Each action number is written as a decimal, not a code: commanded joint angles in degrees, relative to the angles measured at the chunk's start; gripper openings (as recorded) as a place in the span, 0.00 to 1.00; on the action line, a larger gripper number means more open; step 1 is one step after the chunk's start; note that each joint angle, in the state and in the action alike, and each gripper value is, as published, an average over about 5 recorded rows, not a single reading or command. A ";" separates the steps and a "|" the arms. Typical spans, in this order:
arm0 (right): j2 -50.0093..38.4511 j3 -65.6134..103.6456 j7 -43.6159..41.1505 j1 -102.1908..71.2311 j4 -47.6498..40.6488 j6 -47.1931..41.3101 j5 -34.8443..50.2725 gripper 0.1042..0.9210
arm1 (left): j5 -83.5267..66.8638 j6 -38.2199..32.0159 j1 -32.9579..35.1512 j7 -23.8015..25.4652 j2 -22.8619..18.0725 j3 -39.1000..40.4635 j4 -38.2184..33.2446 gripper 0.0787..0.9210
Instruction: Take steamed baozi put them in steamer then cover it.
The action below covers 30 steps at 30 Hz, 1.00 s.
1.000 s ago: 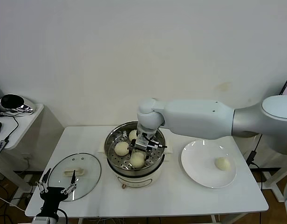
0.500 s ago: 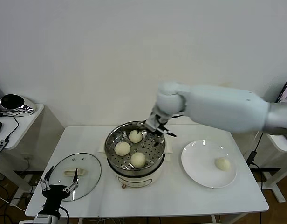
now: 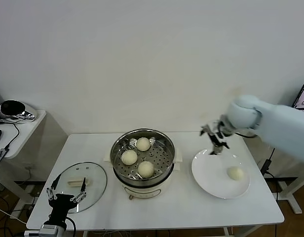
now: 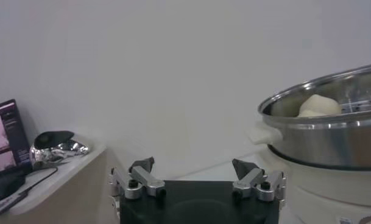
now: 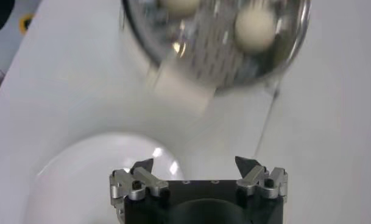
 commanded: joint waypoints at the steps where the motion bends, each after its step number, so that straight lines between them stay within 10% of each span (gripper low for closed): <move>1: -6.76 24.06 -1.67 -26.70 -9.40 4.01 -11.40 0.88 | 0.07 0.04 0.39 0.01 0.02 -0.05 0.03 0.88; 30: 5.76 30.75 0.42 -34.66 -23.19 5.53 -16.46 0.88 | 0.22 0.09 2.14 0.14 -0.54 -1.82 -0.70 0.88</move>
